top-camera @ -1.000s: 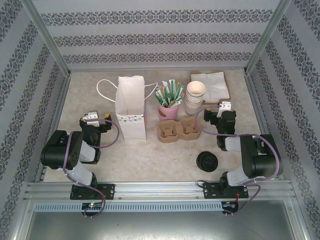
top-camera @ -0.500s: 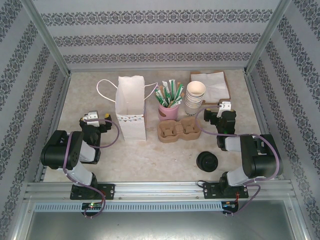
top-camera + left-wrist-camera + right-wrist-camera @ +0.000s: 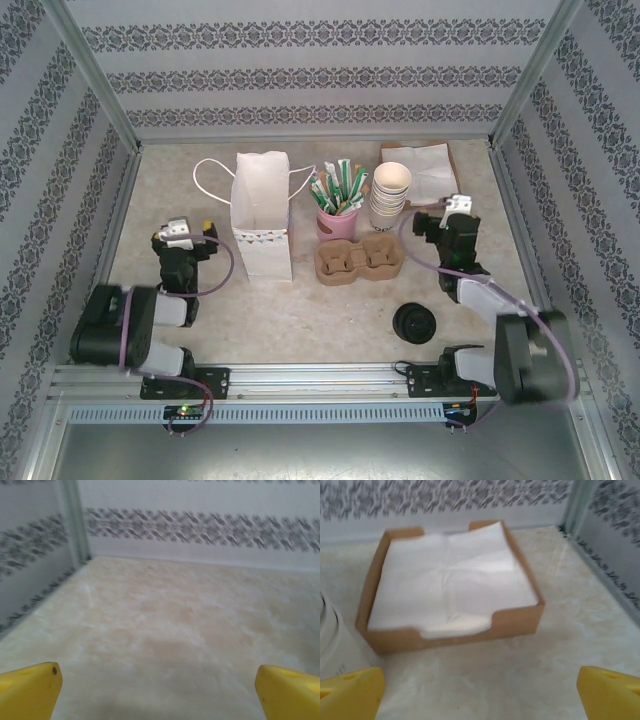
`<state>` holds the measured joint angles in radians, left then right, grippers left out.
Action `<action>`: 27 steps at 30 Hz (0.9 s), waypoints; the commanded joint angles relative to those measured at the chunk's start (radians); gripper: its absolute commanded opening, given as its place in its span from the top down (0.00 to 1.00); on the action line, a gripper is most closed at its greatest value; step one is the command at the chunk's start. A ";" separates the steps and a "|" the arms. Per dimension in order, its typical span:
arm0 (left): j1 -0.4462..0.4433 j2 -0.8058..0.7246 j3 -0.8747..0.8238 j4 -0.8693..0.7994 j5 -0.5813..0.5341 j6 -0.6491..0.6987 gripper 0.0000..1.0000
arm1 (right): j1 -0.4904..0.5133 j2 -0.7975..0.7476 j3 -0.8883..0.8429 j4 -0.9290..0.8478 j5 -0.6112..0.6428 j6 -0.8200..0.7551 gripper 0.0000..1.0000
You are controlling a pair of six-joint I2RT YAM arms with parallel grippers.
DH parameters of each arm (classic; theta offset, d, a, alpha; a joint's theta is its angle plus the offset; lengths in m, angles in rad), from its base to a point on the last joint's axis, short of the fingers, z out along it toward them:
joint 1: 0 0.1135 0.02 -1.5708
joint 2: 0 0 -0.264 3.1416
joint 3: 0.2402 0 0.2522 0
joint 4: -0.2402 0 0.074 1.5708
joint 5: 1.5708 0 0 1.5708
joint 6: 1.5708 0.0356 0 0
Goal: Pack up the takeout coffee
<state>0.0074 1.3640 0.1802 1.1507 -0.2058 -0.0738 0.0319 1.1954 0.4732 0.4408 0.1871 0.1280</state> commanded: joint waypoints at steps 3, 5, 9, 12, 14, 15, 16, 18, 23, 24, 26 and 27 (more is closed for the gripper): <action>-0.001 -0.375 0.145 -0.623 -0.261 -0.258 0.00 | -0.125 -0.214 0.109 -0.604 0.073 0.413 0.02; 0.002 -0.486 0.133 -0.674 -0.241 -0.319 0.00 | -0.219 -0.307 0.079 -0.649 -0.052 0.502 0.02; 0.036 -0.650 -0.036 -0.475 -0.121 -0.605 0.00 | -0.356 -0.379 0.141 -0.785 -0.312 0.596 0.02; 0.045 -0.773 0.108 -0.896 -0.045 -0.671 0.00 | -0.383 -0.343 0.279 -0.959 -0.376 0.558 0.02; 0.045 -0.803 0.270 -1.164 0.026 -0.614 0.00 | -0.385 -0.314 0.364 -1.044 -0.441 0.522 0.06; 0.045 -0.810 0.330 -1.251 0.047 -0.606 0.00 | -0.384 -0.304 0.392 -1.079 -0.466 0.516 0.07; 0.045 -0.821 0.388 -1.334 0.066 -0.594 0.00 | -0.377 -0.296 0.413 -1.101 -0.486 0.516 0.12; 0.045 -0.842 0.473 -1.444 0.104 -0.573 0.01 | -0.362 -0.287 0.441 -1.114 -0.533 0.526 0.21; 0.043 -0.797 0.683 -1.588 0.340 -0.515 0.12 | -0.252 -0.272 0.578 -1.181 -0.484 0.506 0.31; 0.043 -0.774 0.715 -1.599 0.399 -0.509 0.14 | -0.232 -0.264 0.604 -1.192 -0.472 0.501 0.34; 0.039 -0.713 0.779 -1.594 0.545 -0.509 0.20 | -0.186 -0.249 0.643 -1.192 -0.453 0.495 0.41; 0.033 -0.684 0.811 -1.592 0.589 -0.511 0.22 | -0.170 -0.242 0.651 -1.178 -0.449 0.498 0.44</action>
<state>0.0410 0.6106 0.9310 -0.3264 0.1432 -0.6067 -0.1753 0.9398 1.0752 -0.7025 -0.2787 0.6380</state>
